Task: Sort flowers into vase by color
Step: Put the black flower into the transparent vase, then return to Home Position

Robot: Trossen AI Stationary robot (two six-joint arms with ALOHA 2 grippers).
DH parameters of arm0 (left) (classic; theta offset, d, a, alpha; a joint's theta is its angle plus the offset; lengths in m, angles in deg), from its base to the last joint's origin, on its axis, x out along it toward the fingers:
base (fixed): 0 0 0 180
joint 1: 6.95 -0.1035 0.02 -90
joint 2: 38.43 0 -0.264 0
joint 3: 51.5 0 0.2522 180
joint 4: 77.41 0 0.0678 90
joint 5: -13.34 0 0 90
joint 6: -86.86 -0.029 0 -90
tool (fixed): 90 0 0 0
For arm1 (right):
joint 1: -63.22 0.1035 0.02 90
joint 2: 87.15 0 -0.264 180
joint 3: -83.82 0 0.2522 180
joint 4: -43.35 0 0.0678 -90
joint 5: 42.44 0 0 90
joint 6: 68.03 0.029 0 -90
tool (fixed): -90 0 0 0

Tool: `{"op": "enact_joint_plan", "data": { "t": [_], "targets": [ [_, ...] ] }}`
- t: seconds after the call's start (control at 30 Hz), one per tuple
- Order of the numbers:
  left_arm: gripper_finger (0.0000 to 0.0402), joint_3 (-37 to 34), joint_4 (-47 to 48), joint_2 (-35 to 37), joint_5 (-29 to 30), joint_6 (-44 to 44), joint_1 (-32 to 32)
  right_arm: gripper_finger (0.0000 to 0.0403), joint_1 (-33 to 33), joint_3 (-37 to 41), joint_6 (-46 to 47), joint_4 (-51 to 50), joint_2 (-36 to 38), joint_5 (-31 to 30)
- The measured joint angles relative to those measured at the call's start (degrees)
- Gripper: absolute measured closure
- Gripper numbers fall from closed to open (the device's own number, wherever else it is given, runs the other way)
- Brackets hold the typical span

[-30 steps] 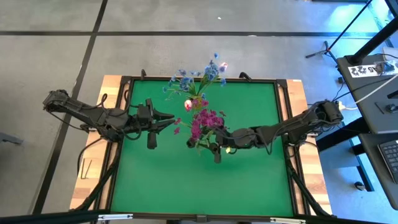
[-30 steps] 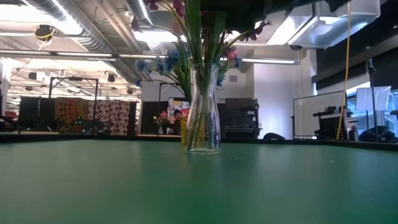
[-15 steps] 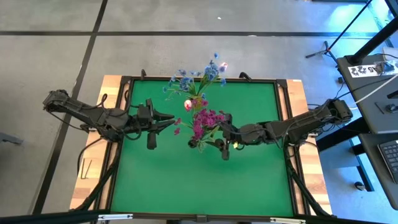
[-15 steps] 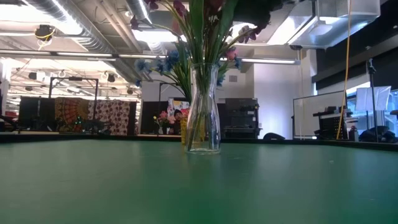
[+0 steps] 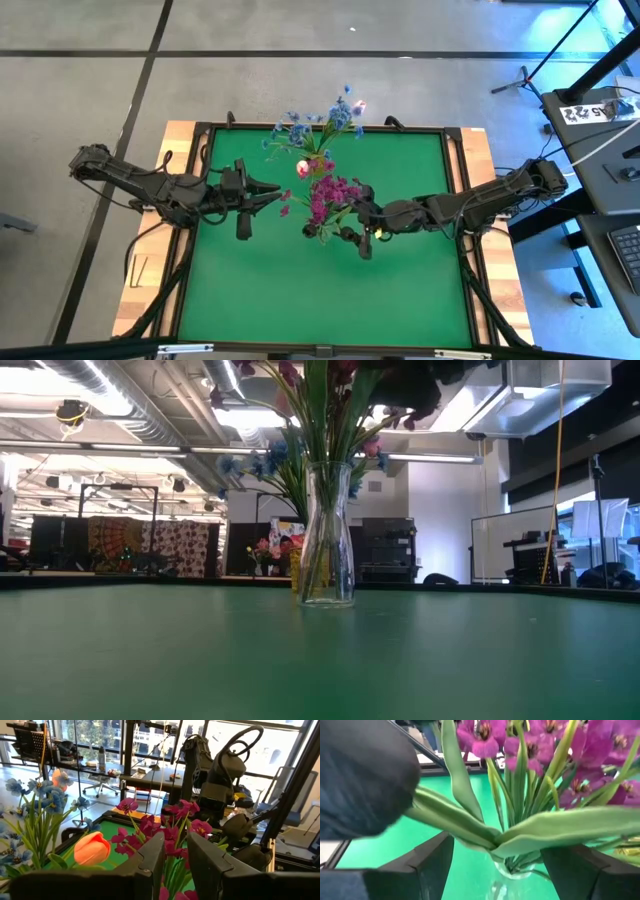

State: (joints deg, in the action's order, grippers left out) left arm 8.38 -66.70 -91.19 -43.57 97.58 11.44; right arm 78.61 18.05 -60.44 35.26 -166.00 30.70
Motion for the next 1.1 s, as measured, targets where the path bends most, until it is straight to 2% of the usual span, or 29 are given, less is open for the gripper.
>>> {"op": "enact_joint_plan", "data": {
  "t": [0.3, 0.47, 0.77, 1.1],
  "targets": [
    [0.0321, 0.0, 0.0, 0.0, 0.0, 0.7, 0.0, 0.0115, 0.0, 0.0, 0.4, -1.7, 1.1, 1.1],
    [0.0321, 0.0, 1.1, 0.8, 0.1, 0.7, -0.4, 0.0115, 0.0, 0.0, 2.3, -7.5, 3.7, -1.7],
    [0.0321, -0.1, 5.2, 1.0, -0.6, 2.2, -2.9, 0.0115, 3.0, 0.0, 2.3, -10.1, 6.0, -3.7],
    [0.0321, -0.1, 6.7, 1.5, -0.8, 0.7, -2.9, 0.0115, 8.8, 0.5, 2.8, -17.3, 11.6, -14.5]
  ]
}}
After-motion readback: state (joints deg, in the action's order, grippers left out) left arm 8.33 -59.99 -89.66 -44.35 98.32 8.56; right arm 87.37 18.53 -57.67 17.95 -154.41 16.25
